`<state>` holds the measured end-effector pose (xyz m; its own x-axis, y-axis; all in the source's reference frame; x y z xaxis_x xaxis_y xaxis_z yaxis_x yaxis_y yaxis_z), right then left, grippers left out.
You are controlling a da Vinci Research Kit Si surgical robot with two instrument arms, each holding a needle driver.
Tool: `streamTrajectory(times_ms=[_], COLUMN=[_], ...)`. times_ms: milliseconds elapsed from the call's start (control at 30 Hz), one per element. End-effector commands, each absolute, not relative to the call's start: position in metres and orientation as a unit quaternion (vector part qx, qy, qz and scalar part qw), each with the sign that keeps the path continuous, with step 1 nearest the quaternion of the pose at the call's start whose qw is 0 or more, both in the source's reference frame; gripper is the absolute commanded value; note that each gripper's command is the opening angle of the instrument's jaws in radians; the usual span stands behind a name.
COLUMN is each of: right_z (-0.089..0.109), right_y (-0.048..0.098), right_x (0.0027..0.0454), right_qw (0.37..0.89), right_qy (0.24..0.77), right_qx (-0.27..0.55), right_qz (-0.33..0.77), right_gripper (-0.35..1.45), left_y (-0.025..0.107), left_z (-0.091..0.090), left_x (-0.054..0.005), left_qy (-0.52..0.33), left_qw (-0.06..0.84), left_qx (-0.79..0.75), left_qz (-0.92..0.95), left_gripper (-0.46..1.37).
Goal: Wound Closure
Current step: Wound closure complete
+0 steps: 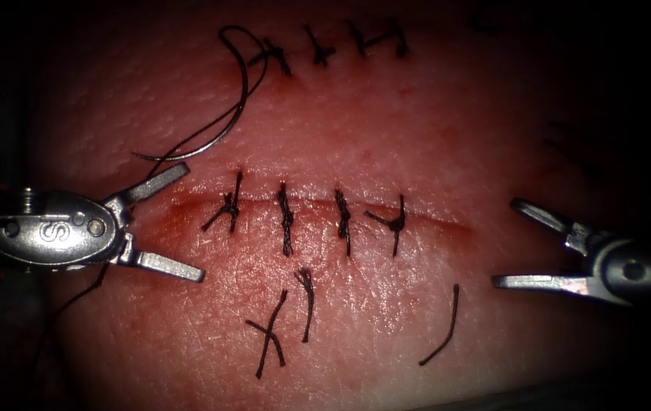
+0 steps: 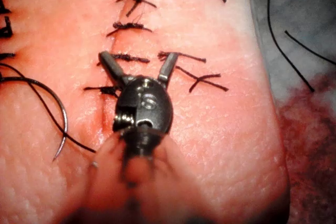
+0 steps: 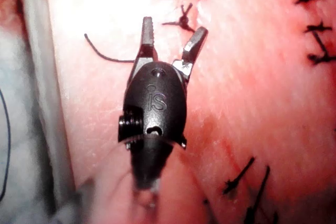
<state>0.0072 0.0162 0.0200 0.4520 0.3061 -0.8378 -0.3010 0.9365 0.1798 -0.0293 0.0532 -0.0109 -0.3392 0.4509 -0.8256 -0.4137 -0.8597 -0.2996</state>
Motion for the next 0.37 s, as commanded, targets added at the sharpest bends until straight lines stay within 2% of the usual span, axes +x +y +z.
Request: streamTrajectory(times_ms=[33, 367], right_z=[0.0199, 0.0199], right_y=[0.0162, 0.0163], right_x=[0.0072, 0.0072], right_qw=[0.852, 0.852], right_qy=[0.492, 0.492], right_qx=[0.006, 0.006], right_qz=[0.177, 0.177], right_gripper=[1.12, 1.12], left_y=[0.0531, 0.0528], left_z=[-0.0109, -0.0108], left_x=[-0.0294, -0.0294], left_qy=[-0.02, -0.021], left_qw=[0.263, 0.258], left_qx=[-0.511, -0.512], left_qz=[0.818, 0.819], left_gripper=[0.65, 0.67])
